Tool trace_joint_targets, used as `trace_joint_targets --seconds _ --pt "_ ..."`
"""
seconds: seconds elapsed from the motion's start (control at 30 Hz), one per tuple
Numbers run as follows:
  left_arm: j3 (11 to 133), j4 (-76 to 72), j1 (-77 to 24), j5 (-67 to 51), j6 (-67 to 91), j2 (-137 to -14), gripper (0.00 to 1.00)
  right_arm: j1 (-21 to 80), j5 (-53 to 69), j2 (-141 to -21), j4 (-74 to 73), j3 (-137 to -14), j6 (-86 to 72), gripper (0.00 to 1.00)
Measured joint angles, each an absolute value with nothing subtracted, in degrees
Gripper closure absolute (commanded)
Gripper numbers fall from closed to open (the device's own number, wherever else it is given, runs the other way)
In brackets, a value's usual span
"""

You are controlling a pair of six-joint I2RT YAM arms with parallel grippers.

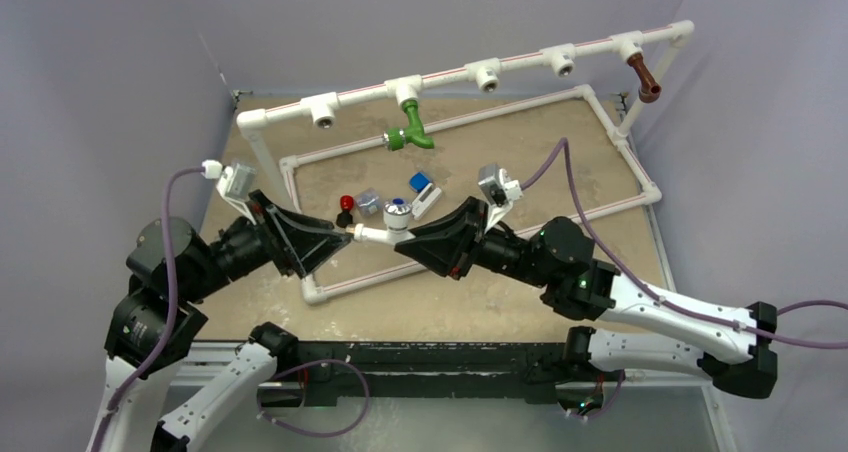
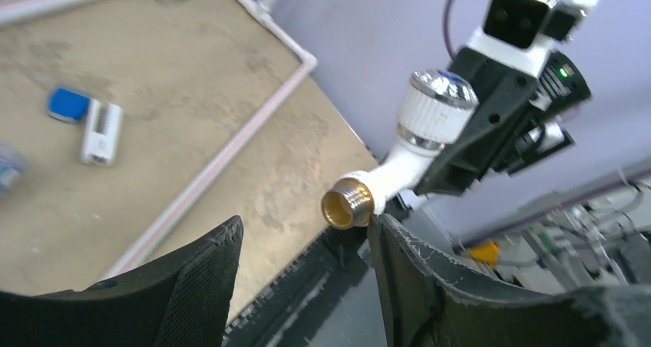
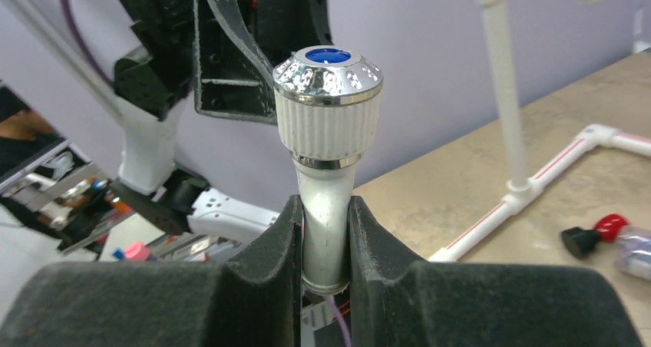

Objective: Install the water faucets

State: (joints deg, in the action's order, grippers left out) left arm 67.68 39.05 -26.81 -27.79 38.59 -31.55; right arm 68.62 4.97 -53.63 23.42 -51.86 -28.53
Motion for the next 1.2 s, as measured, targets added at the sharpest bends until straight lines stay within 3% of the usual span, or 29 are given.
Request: trace_joint_targets --seconds 0.23,0.53,0.9,1.2 --pt "85.38 44.80 -26.81 -15.86 30.13 -45.30 0.44 68.62 -5.06 -52.60 15.09 -57.74 -20.60 1.00" --pt "97.47 44.82 -26.83 2.37 18.65 -61.63 0.51 68.62 -15.49 -55.13 10.98 -61.93 -5.17 1.00" --pt "99.07 31.92 -26.81 26.72 6.09 -69.08 0.65 69.28 -15.29 -57.65 17.85 -61.91 13.10 1.00" --pt "95.83 17.28 -24.75 32.84 -4.29 -74.65 0.88 74.15 -17.12 -65.78 23.94 -62.35 23.38 1.00"
